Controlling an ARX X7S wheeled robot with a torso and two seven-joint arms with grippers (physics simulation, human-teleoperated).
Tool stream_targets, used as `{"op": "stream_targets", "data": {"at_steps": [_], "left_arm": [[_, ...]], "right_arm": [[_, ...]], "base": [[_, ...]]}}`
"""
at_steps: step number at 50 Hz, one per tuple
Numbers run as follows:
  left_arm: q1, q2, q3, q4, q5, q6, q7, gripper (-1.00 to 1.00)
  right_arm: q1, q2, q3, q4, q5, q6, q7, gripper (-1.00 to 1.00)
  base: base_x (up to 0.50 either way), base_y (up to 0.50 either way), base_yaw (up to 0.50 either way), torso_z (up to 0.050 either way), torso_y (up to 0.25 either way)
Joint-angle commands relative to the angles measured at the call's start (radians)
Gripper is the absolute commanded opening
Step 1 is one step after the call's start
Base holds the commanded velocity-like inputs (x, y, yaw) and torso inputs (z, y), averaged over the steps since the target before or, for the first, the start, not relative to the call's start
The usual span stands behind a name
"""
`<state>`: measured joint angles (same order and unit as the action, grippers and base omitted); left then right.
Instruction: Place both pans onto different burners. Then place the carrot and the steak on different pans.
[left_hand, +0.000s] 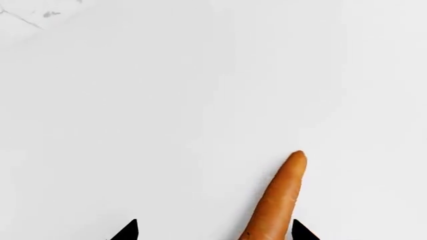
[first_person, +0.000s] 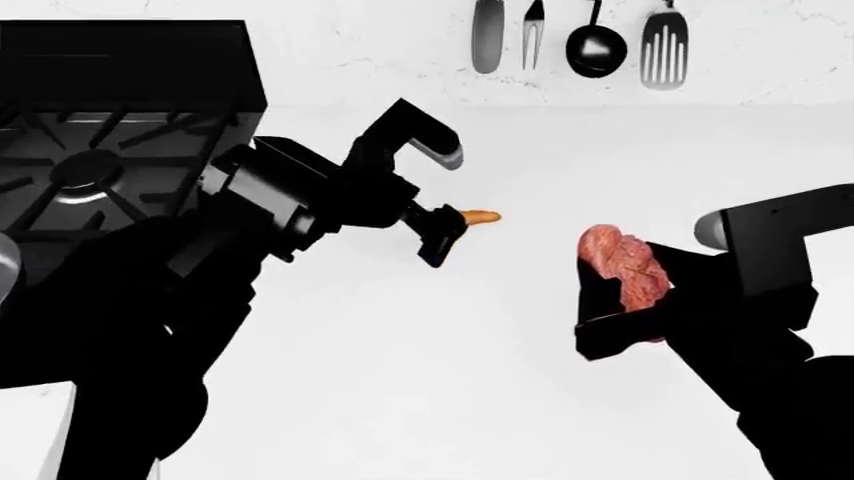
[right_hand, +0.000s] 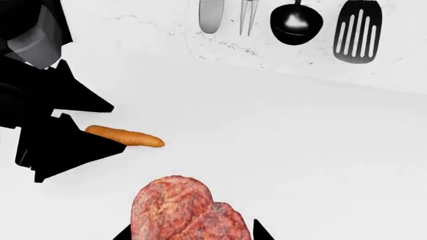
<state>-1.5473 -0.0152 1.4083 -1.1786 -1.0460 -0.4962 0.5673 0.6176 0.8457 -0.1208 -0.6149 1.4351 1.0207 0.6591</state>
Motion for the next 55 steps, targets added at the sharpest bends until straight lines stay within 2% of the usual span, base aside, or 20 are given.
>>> {"op": "stream_targets", "data": {"at_steps": [1, 2, 3, 13, 36, 55], "left_arm": [[0.047, 0.015, 0.087, 0.001, 0.024, 0.003, 0.002, 1.00], [0.050, 0.015, 0.088, 0.007, 0.024, 0.003, 0.004, 1.00], [0.052, 0.015, 0.087, 0.009, 0.024, 0.007, 0.004, -1.00], [0.065, 0.015, 0.087, 0.007, 0.025, 0.069, -0.007, -1.00], [0.067, 0.015, 0.076, -0.023, -0.034, 0.112, -0.065, -1.00], [0.040, 0.013, 0.032, -0.076, -0.091, 0.176, -0.100, -1.00]], "right_arm": [[0.003, -0.002, 0.000, -0.003, -0.027, -0.002, -0.016, -1.00], [0.003, -0.003, -0.001, -0.002, -0.029, -0.003, -0.018, -1.00], [0.003, -0.003, -0.002, -0.001, -0.030, -0.003, -0.019, -1.00], [0.006, -0.007, -0.010, 0.003, -0.036, -0.004, -0.022, -1.00], [0.002, -0.015, -0.027, 0.011, -0.057, -0.014, -0.036, -1.00], [-0.012, -0.017, -0.028, 0.005, -0.064, -0.031, -0.043, -1.00]], "base": [[0.00, 0.00, 0.00, 0.000, 0.000], [0.00, 0.00, 0.00, 0.000, 0.000], [0.00, 0.00, 0.00, 0.000, 0.000], [0.00, 0.00, 0.00, 0.000, -0.002], [0.00, 0.00, 0.00, 0.000, 0.001], [0.00, 0.00, 0.00, -0.016, 0.246]]}}
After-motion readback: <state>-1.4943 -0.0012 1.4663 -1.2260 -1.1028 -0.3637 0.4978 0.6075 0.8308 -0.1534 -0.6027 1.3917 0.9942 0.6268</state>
